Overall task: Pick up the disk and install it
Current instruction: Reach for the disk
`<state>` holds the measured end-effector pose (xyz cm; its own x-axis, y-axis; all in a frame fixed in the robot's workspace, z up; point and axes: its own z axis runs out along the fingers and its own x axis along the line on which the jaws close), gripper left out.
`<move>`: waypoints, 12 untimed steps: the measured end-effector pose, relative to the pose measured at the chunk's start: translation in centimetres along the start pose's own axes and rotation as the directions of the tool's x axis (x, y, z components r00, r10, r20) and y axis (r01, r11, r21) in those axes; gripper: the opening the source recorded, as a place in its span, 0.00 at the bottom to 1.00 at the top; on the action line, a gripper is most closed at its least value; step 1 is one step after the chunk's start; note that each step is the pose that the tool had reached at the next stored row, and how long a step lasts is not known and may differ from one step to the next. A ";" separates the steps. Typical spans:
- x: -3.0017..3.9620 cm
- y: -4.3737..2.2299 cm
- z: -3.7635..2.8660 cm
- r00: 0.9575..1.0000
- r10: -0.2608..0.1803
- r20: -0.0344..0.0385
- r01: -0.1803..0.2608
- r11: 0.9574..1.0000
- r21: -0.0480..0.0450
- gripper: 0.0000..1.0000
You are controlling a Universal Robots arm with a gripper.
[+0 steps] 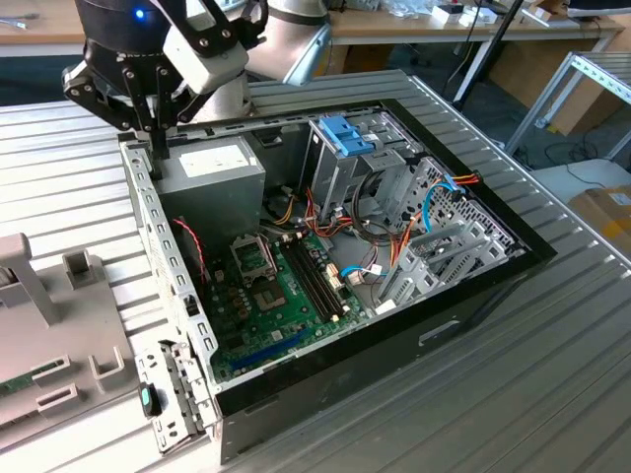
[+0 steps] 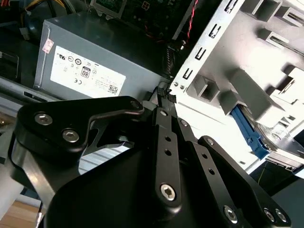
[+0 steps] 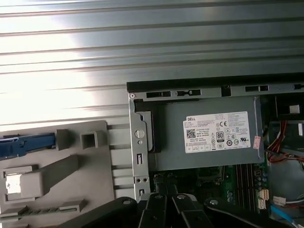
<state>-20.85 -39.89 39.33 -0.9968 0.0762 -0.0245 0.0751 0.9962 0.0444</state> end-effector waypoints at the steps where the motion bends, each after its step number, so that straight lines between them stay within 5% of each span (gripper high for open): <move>1: 0.30 -0.02 -0.01 1.000 0.000 0.000 0.000 1.000 0.000 0.11; 12: 2.09 -0.16 -0.06 1.000 0.000 0.000 0.000 1.000 0.000 0.11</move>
<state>-22.95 -39.89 39.33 -0.9968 0.0762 -0.0244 0.0751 0.9962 0.0443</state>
